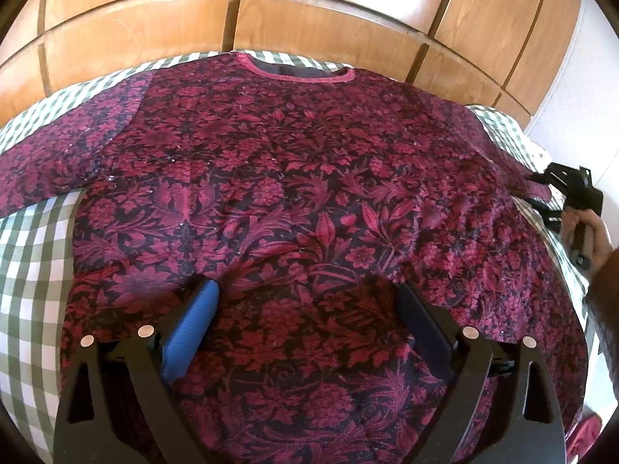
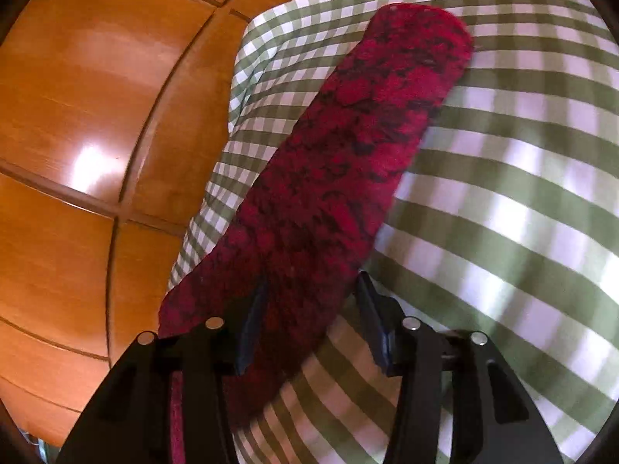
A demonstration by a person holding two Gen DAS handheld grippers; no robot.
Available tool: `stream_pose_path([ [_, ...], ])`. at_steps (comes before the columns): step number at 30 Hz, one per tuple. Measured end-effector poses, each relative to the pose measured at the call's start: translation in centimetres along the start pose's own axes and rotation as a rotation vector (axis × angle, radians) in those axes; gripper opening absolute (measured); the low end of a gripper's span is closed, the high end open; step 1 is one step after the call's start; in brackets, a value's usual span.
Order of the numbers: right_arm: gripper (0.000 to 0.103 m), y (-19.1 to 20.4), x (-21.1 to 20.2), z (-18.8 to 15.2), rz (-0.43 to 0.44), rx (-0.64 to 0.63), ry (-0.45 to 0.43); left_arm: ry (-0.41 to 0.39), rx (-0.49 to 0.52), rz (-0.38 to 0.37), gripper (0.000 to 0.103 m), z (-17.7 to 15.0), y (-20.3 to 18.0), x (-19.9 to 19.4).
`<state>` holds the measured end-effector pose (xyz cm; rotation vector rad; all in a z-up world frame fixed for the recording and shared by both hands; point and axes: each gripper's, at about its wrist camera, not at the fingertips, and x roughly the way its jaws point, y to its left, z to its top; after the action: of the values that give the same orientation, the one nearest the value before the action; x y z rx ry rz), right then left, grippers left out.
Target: Fold small clothes
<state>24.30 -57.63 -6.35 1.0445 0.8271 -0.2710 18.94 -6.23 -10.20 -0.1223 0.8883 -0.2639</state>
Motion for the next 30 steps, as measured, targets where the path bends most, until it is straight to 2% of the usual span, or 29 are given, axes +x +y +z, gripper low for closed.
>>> stream_pose_path([
  [1, 0.015, 0.3, 0.3, 0.1, -0.023, -0.015, 0.007, 0.001, 0.001, 0.0, 0.093, 0.0, -0.1, 0.0],
  [3, 0.012, 1.1, -0.2, 0.5, -0.057, -0.08, -0.016, 0.002, 0.001, -0.002, 0.093, 0.0, 0.0, 0.0],
  [5, 0.01, 1.8, -1.6, 0.4, -0.086, -0.154, -0.079, 0.002, 0.002, -0.002, 0.093, 0.0, 0.0, 0.1],
  [7, 0.01, 1.1, -2.4, 0.6, -0.144, -0.161, -0.117, 0.003, 0.001, -0.001, 0.093, 0.0, 0.0, 0.1],
  [9, 0.01, -0.4, -1.0, 0.4, -0.195, -0.139, -0.061, 0.006, 0.007, 0.0, 0.094, 0.0, -0.1, 0.1],
  [11, 0.01, -0.5, -0.6, -0.1, -0.205, -0.171, -0.076, 0.008, 0.01, 0.002, 0.094, 0.1, -0.1, 0.1],
  [14, 0.018, -1.5, -1.0, -0.1, -0.109, -0.079, -0.066, 0.009, 0.01, -0.001, 0.094, 0.1, 0.0, 0.1],
  [16, 0.033, -2.2, -1.7, -0.3, -0.062, -0.048, -0.056, 0.014, 0.008, 0.0, 0.094, 0.0, 0.0, 0.1],
  [19, 0.041, -2.1, -2.9, -0.7, -0.035, -0.054, -0.047, 0.029, -0.001, 0.002, 0.094, 0.4, 0.0, -0.1],
  [21, 0.054, -2.1, -3.6, -0.6, -0.022, -0.061, -0.052, 0.031, -0.035, -0.01, 0.094, 1.0, 0.1, -0.5],
  [24, 0.055, -2.8, -4.7, 0.6, -0.032, -0.025, -0.079, -0.005, -0.123, -0.041, 0.094, 2.8, 0.6, -1.2],
  [27, 0.054, -3.8, -4.6, 2.3, -0.051, 0.038, -0.104, -0.03, -0.123, -0.01, 0.087, 4.8, 0.1, -0.9],
  [30, 0.051, -4.5, -4.2, 4.2, -0.052, 0.11, -0.124, -0.029, -0.115, -0.011, 0.087, 6.2, -0.9, 0.0],
])
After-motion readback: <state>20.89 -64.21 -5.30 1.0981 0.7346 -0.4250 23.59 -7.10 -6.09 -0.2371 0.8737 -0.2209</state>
